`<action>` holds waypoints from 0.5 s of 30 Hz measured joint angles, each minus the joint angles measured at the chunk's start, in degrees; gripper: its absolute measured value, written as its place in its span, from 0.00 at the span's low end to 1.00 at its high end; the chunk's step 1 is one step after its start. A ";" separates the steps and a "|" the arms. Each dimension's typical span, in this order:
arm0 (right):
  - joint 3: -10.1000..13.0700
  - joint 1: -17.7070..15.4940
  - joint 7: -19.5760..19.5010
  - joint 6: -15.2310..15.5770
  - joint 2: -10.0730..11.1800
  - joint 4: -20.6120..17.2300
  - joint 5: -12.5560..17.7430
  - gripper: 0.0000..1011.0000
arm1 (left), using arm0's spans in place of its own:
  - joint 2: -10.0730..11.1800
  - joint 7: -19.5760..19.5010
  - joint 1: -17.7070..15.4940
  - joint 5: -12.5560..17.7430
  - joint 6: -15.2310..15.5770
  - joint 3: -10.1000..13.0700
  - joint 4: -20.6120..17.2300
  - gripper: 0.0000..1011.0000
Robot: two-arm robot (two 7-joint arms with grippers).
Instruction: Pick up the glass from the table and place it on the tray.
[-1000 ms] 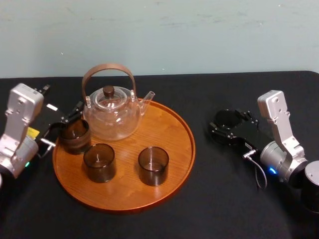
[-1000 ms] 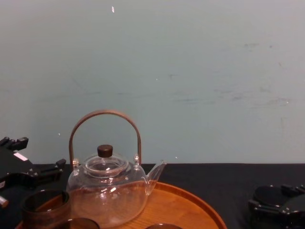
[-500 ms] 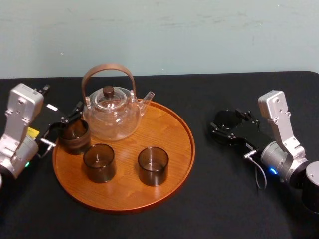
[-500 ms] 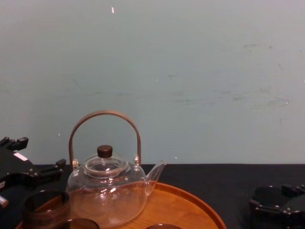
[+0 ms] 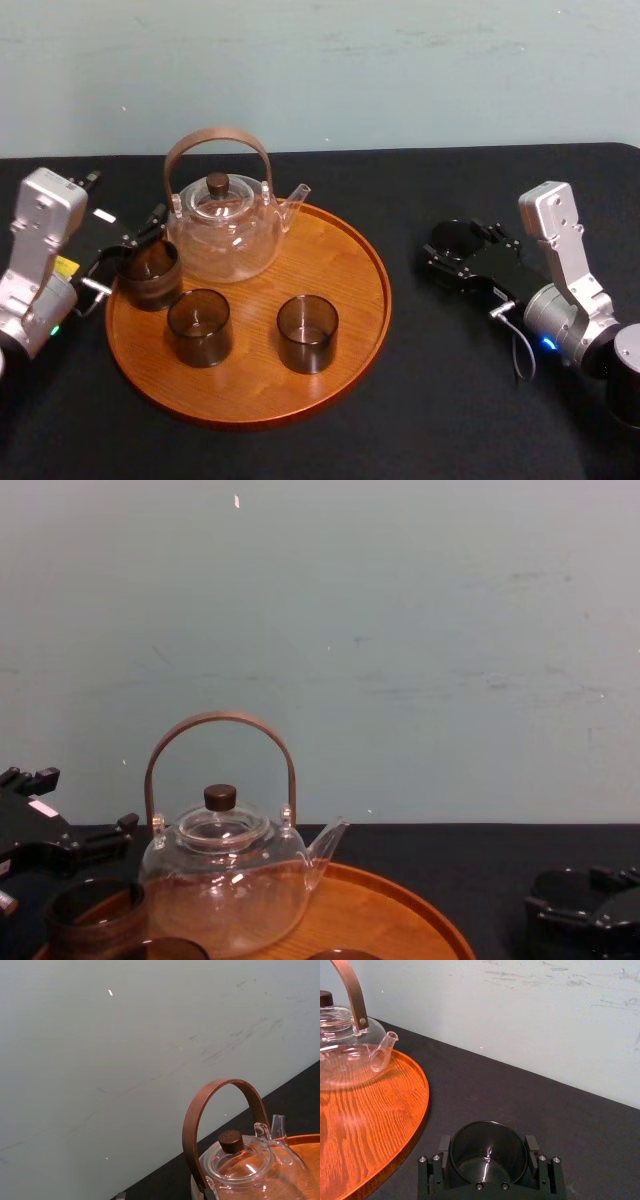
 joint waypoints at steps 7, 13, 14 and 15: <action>0.01 -0.23 0.35 -0.03 0.11 -0.61 0.12 0.90 | 0.00 0.00 0.00 0.00 0.00 0.00 0.00 0.99; 0.11 -0.92 1.06 -0.46 0.39 -3.37 0.53 0.90 | 0.00 0.00 0.00 0.00 0.00 0.00 0.00 0.99; 0.12 -1.03 1.18 -0.48 0.44 -3.88 0.62 0.90 | 0.00 0.00 0.00 0.00 0.00 0.00 0.00 0.99; 0.09 -1.18 1.42 -0.48 0.52 -4.80 0.81 0.90 | 0.00 0.00 0.00 0.00 0.00 0.00 0.00 0.99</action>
